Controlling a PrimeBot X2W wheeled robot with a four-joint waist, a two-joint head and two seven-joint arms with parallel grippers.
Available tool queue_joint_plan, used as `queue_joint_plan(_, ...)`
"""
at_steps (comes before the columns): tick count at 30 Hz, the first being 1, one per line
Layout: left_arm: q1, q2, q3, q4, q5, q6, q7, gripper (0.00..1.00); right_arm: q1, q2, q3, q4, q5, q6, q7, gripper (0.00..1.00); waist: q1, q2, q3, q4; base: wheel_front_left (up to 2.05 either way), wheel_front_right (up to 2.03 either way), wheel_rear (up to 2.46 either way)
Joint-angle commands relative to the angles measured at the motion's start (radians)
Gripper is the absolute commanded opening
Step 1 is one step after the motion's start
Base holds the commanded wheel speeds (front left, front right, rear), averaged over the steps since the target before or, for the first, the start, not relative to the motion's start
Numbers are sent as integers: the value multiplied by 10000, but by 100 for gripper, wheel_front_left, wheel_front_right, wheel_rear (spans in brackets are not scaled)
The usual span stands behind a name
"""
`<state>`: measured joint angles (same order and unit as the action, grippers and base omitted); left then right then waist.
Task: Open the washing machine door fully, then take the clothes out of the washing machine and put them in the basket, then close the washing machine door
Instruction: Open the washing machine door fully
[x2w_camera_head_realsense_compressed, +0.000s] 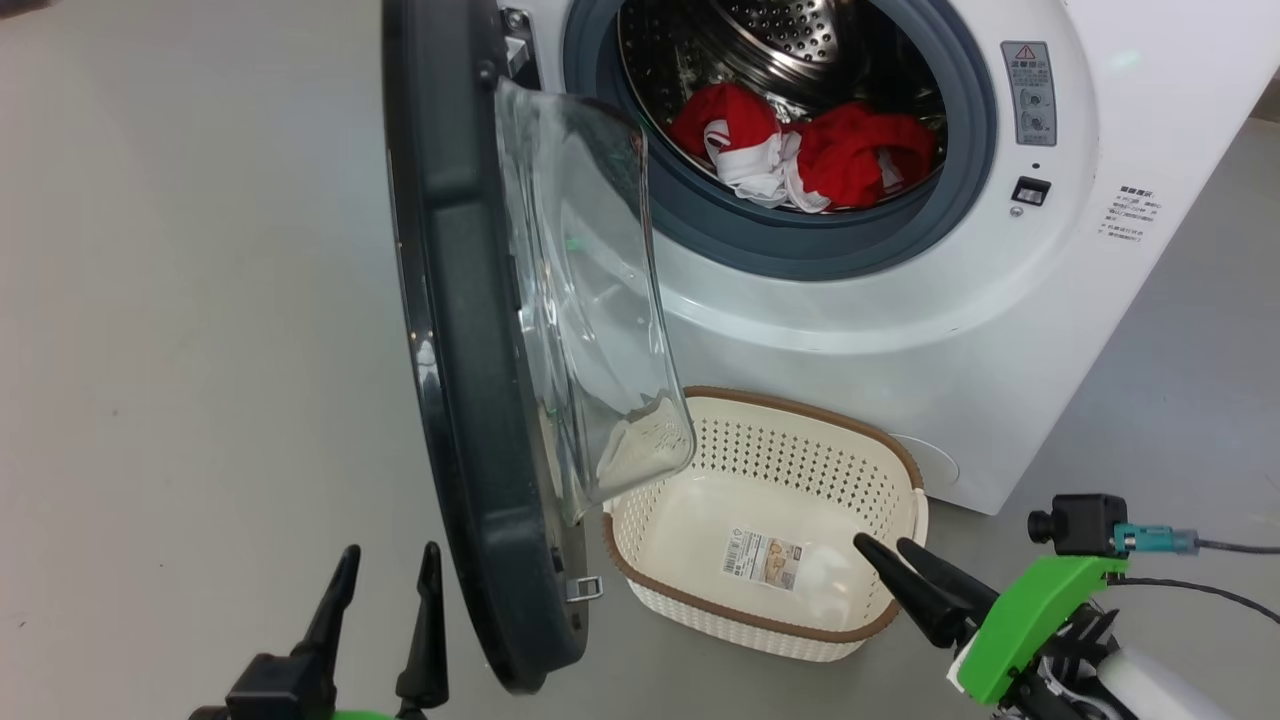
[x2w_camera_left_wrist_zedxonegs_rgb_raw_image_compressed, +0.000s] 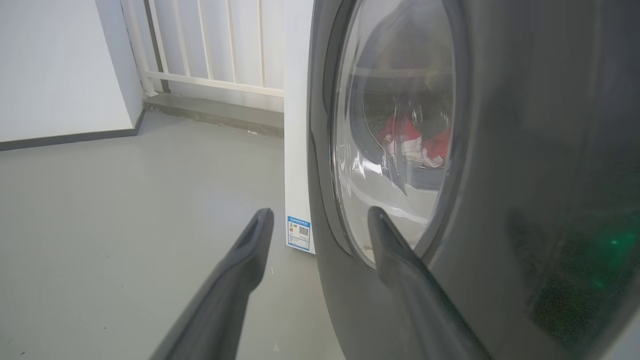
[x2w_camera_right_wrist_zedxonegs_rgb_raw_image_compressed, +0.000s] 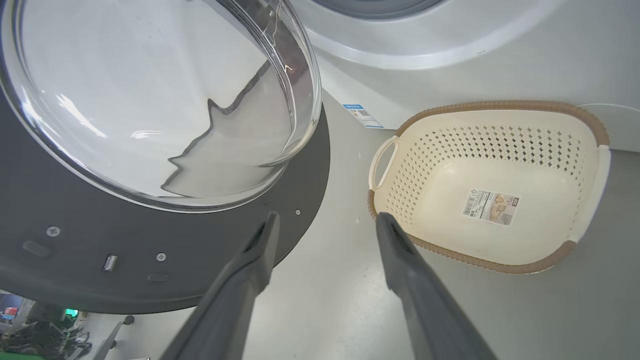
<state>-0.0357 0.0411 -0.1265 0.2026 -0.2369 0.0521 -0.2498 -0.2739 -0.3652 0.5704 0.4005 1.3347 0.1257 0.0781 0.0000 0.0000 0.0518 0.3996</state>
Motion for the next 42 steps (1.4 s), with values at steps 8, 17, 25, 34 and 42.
queue_joint_plan(8, 7, 91, 390, -202, 98, -12, -120, 100, -271, -613, 1458, 303, -981, 50, -2421, 100, 0, 0, 47, -64, 0, 0, 0)
queue_joint_plan(17, 17, 91, 409, -197, 73, 41, -120, 100, -651, -690, 1770, 696, -2131, 50, -3390, 100, 0, 0, 50, -107, 0, 0, 0)
queue_joint_plan(25, 18, 91, 449, -218, 79, 56, -120, 100, 187, -82, -319, -41, -4950, 50, -3397, 100, 0, 0, 62, -110, 0, 0, 0)
queue_joint_plan(34, -15, 91, 468, -264, 79, 78, -120, 100, 813, 564, -2070, -1043, -7356, 50, -3398, 100, 0, 0, 127, -116, 0, 0, 0)
queue_joint_plan(42, -5, 91, 481, -267, 95, 81, -120, 100, 1208, 873, -2681, -1247, -8008, 50, -3398, 100, 0, 0, 96, -126, 0, 0, 0)
